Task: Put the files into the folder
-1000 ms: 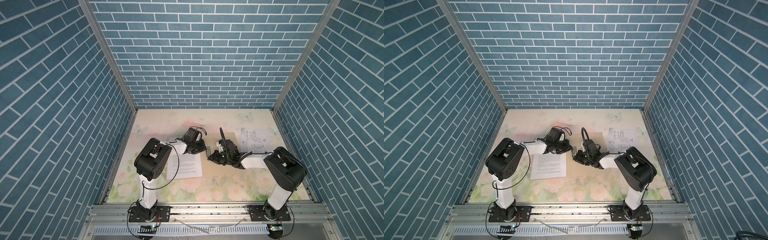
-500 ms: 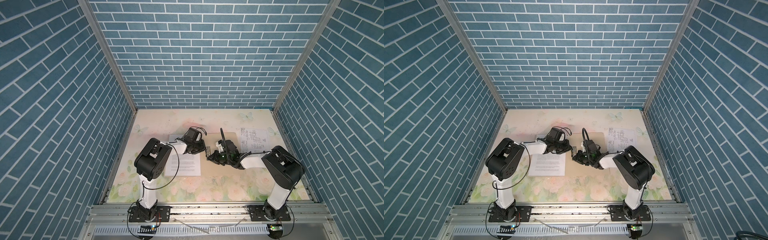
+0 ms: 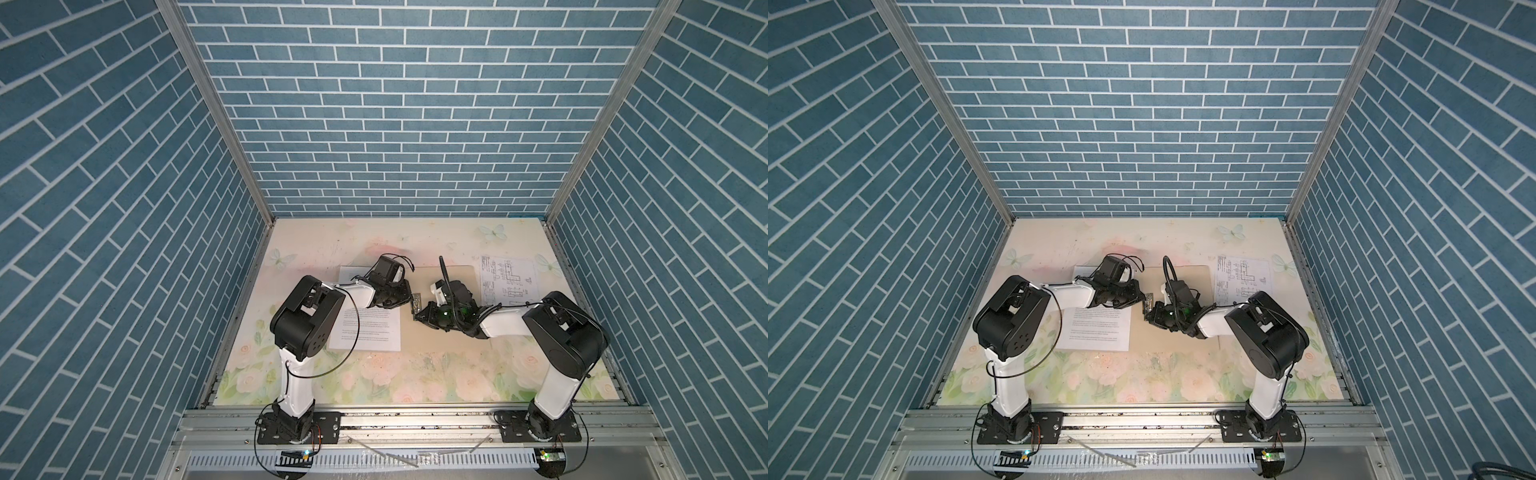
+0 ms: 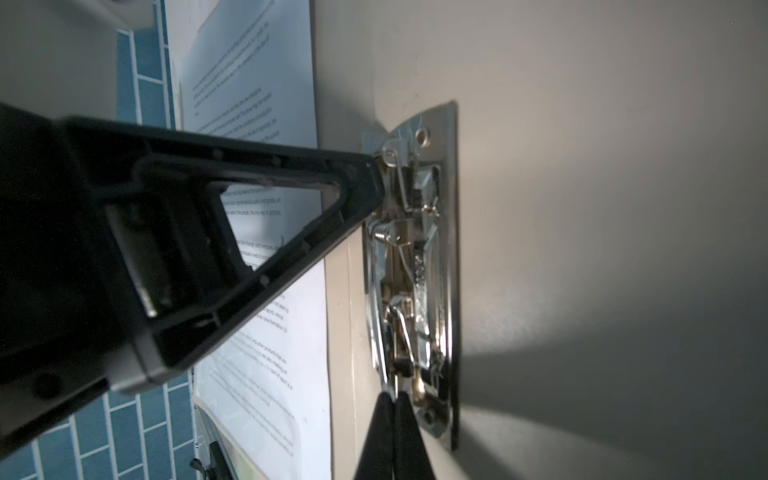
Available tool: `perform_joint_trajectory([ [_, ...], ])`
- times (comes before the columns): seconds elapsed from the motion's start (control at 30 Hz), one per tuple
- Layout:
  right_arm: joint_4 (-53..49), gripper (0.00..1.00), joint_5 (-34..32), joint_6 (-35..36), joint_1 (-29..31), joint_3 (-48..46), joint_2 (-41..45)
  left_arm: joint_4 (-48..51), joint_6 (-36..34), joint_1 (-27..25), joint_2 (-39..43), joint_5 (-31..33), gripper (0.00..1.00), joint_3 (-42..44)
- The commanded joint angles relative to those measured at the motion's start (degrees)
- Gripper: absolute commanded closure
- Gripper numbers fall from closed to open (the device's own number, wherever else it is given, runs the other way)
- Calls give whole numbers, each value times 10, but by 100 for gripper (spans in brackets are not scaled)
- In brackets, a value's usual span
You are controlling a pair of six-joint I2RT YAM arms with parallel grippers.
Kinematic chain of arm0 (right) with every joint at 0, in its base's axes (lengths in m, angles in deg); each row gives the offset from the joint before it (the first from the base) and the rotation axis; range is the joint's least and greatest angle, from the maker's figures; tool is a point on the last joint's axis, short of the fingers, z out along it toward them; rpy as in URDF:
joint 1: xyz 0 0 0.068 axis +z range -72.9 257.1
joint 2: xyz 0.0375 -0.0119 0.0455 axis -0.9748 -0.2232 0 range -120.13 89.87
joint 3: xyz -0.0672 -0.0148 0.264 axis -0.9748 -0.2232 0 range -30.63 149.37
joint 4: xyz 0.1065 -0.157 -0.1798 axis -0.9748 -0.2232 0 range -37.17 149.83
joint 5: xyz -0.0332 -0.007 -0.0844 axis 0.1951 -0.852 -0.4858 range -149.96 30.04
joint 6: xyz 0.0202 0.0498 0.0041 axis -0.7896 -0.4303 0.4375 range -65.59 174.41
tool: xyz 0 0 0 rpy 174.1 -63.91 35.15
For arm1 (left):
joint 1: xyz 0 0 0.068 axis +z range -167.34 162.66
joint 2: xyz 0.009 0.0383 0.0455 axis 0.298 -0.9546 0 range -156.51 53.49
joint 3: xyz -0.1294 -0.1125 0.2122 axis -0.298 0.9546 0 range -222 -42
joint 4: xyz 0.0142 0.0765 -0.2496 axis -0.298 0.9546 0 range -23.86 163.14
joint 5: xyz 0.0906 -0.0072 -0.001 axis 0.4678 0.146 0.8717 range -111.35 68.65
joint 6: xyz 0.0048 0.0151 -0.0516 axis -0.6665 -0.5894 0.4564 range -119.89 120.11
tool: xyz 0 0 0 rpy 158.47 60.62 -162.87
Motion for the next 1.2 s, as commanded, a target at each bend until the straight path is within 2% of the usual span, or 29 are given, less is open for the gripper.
perform_joint_trajectory([
  [0.0, -162, 100, -60, 44, 3, -19, -33, 28, -12, -9, -17, 3, 90, -10],
  [0.23, -163, 100, -66, 44, 1, -28, -24, 31, -17, -9, -18, 5, 90, -10],
  [0.53, -110, 100, -35, 15, -1, -39, 2, 48, -33, -10, -21, 13, 90, -14],
  [0.73, -151, 100, -55, 38, -1, -23, -25, 52, -38, -11, -22, 13, 90, -16],
  [0.93, -182, 100, -95, 66, -4, -42, -16, 58, -45, -14, -27, 19, 90, -20],
  [1.17, -152, 100, -85, 62, -10, -56, -21, 61, -48, -16, -31, 19, 91, -26],
])
